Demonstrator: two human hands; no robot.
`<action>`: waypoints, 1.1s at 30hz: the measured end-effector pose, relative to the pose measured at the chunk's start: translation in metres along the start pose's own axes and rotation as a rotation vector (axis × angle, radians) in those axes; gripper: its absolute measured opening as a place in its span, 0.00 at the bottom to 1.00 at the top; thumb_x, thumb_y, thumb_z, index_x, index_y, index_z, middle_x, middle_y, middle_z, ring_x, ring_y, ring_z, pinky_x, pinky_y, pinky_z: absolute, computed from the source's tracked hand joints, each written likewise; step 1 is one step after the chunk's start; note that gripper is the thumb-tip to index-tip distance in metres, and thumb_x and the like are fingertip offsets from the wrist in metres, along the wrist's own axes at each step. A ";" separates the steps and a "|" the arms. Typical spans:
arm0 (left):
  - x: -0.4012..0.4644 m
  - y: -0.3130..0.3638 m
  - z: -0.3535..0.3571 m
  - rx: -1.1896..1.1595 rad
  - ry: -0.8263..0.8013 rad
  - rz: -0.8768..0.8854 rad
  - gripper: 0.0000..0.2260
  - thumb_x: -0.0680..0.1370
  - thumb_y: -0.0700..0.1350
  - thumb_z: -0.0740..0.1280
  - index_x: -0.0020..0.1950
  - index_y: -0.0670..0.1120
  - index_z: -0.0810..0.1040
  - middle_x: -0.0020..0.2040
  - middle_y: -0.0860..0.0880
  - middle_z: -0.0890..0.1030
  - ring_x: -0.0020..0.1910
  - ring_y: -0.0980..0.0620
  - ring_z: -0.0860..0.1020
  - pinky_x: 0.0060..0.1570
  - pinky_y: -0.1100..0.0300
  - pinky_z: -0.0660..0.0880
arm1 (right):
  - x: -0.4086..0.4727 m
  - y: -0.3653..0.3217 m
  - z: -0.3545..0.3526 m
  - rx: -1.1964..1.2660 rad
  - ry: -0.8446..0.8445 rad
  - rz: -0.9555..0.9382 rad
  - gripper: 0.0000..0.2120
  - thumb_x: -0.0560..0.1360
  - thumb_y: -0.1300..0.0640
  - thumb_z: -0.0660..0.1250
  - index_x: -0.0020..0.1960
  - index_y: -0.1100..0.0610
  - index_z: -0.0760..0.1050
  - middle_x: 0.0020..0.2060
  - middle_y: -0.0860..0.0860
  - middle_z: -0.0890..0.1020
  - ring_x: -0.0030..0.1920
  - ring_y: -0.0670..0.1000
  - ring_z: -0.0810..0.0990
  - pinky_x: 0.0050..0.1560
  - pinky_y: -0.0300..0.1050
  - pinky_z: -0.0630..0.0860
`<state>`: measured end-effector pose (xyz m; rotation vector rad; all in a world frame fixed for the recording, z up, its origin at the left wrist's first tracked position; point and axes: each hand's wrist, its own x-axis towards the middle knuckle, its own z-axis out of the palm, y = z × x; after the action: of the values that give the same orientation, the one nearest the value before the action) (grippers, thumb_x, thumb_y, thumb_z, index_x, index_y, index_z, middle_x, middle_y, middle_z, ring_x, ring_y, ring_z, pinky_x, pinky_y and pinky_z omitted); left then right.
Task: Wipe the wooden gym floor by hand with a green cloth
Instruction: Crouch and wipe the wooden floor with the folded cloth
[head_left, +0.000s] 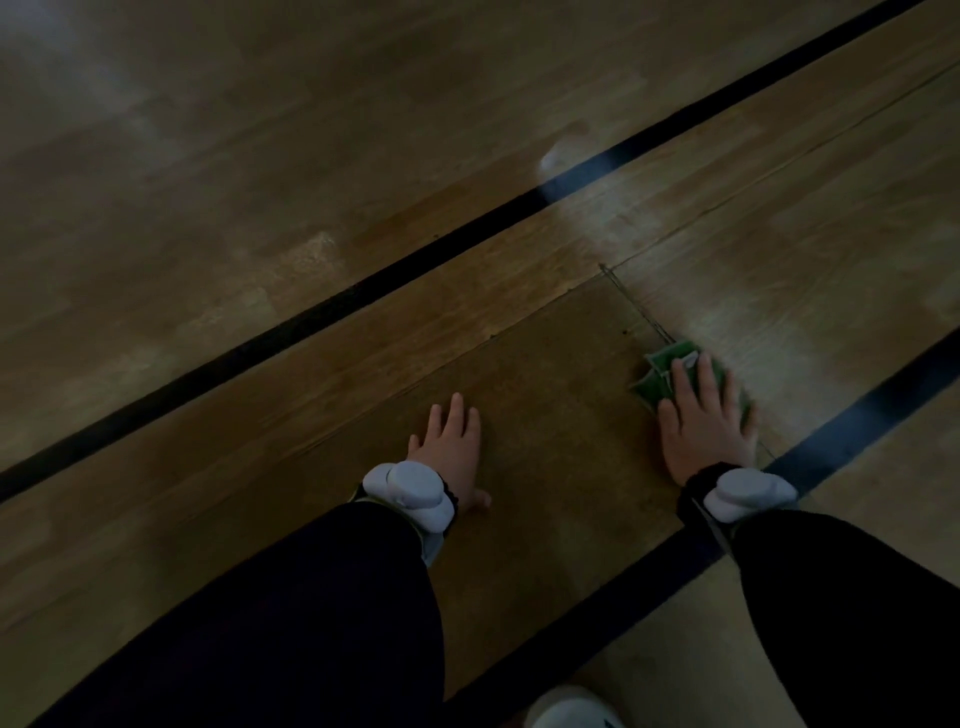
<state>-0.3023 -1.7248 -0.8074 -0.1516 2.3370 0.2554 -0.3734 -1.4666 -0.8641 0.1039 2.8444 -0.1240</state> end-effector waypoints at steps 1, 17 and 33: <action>0.000 0.001 0.001 -0.001 0.001 0.005 0.46 0.73 0.49 0.72 0.78 0.47 0.41 0.78 0.47 0.36 0.77 0.43 0.41 0.74 0.42 0.51 | -0.003 0.000 0.000 0.004 -0.001 -0.002 0.25 0.82 0.44 0.44 0.78 0.45 0.46 0.78 0.47 0.45 0.77 0.53 0.42 0.75 0.59 0.43; -0.006 0.036 0.007 -0.011 0.017 0.105 0.46 0.73 0.49 0.72 0.78 0.47 0.42 0.78 0.46 0.37 0.77 0.43 0.40 0.75 0.43 0.50 | -0.103 -0.047 0.038 -0.105 -0.110 -0.415 0.25 0.76 0.44 0.52 0.71 0.47 0.65 0.71 0.51 0.69 0.70 0.57 0.61 0.66 0.60 0.56; -0.023 -0.019 0.004 -0.073 0.037 -0.050 0.42 0.76 0.48 0.69 0.78 0.46 0.43 0.78 0.46 0.37 0.77 0.43 0.42 0.74 0.43 0.53 | -0.045 -0.067 0.019 -0.067 -0.069 -0.253 0.26 0.81 0.43 0.44 0.77 0.44 0.42 0.77 0.47 0.41 0.77 0.54 0.39 0.75 0.59 0.40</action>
<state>-0.2800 -1.7417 -0.7962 -0.2521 2.3582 0.3155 -0.3305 -1.5378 -0.8645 -0.2693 2.7769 -0.0826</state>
